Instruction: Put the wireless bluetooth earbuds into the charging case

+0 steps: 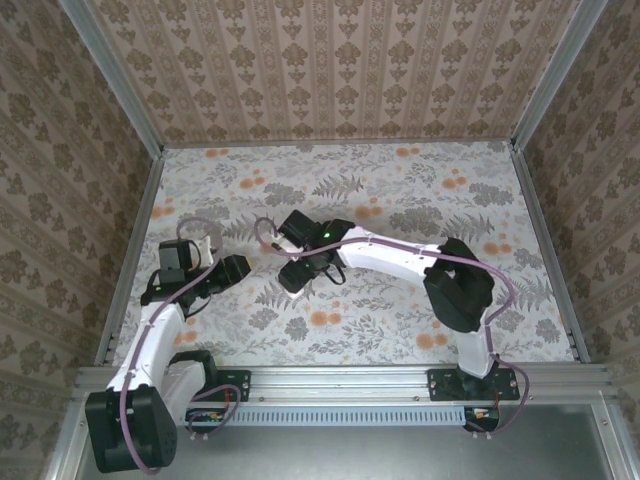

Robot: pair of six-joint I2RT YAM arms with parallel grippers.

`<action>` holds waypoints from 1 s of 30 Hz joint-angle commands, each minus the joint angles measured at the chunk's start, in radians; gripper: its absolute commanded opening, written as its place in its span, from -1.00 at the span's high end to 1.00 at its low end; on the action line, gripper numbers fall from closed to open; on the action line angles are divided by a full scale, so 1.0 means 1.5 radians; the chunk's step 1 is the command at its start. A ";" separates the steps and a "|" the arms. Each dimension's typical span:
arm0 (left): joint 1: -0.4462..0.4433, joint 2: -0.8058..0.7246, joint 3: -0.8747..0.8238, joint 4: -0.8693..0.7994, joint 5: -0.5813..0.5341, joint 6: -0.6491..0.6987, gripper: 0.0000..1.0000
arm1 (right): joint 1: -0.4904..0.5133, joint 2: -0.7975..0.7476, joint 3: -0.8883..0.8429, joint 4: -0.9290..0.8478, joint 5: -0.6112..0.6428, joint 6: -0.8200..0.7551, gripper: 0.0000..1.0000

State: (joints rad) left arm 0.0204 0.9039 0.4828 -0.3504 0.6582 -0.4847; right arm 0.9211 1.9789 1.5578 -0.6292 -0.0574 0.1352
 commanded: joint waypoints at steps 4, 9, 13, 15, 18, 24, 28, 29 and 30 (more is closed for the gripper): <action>-0.001 0.000 0.032 -0.042 -0.053 0.028 0.00 | 0.008 0.083 0.094 -0.126 0.034 0.151 -0.53; 0.002 -0.010 0.029 -0.057 -0.062 0.033 -0.01 | 0.017 0.126 0.139 -0.150 0.032 0.167 -0.50; 0.003 -0.021 0.022 -0.059 -0.068 0.031 -0.02 | 0.021 0.152 0.163 -0.167 0.037 0.175 -0.44; 0.003 -0.021 0.021 -0.059 -0.068 0.029 -0.03 | 0.022 0.161 0.167 -0.168 0.035 0.179 -0.41; 0.003 -0.021 0.022 -0.059 -0.069 0.027 -0.03 | 0.025 0.175 0.175 -0.178 0.037 0.187 -0.38; 0.003 -0.018 0.018 -0.053 -0.065 0.025 0.01 | 0.033 0.193 0.183 -0.180 0.035 0.192 -0.37; 0.003 -0.013 0.017 -0.048 -0.061 0.023 0.02 | 0.037 0.209 0.196 -0.181 0.036 0.192 -0.30; 0.003 -0.011 0.017 -0.047 -0.059 0.023 0.03 | 0.038 0.215 0.199 -0.182 0.037 0.191 -0.26; 0.002 -0.010 0.016 -0.047 -0.059 0.023 0.03 | 0.038 0.218 0.201 -0.183 0.037 0.191 -0.24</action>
State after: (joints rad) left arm 0.0208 0.8845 0.5022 -0.4198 0.5632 -0.4629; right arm 0.9699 2.2715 1.8275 -0.8654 -0.0223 0.4030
